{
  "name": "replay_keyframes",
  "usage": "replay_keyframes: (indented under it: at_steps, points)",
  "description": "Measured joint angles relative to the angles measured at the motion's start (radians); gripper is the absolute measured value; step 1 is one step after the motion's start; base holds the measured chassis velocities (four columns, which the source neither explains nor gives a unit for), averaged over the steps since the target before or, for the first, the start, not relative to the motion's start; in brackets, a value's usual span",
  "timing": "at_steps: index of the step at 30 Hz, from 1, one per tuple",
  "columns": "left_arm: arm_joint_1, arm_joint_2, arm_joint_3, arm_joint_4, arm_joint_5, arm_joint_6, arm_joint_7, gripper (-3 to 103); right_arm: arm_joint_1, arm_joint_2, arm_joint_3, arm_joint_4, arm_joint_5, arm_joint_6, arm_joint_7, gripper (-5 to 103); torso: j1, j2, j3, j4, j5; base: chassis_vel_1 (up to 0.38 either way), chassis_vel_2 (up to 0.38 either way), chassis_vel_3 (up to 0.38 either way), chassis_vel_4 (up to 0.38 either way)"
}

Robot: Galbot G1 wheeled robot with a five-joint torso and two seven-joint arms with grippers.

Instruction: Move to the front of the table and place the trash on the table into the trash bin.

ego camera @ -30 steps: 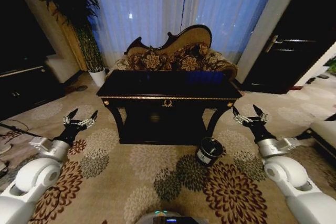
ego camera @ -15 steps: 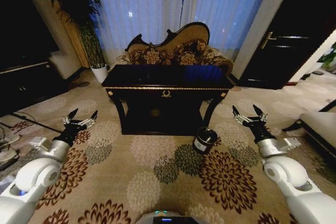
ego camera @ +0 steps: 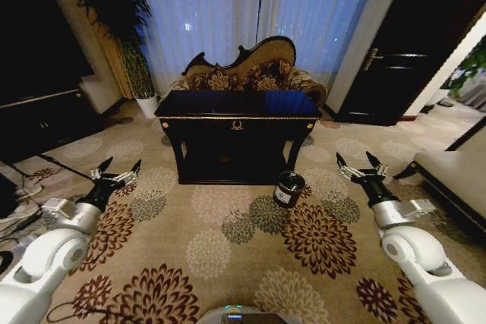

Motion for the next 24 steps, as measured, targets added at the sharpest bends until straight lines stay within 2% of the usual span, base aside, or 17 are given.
replay_keyframes:
  at_steps: [24]
  points:
    - [0.0, 0.0, 0.0, 0.0, 0.0, 0.0, 0.0, 100, 0.0, 0.0, 0.0, 0.0, 0.0, 0.0, 0.0, 100, 0.0, 0.0, 0.0, -0.0001, 0.0, 0.002, -0.001, -0.002, 0.003]
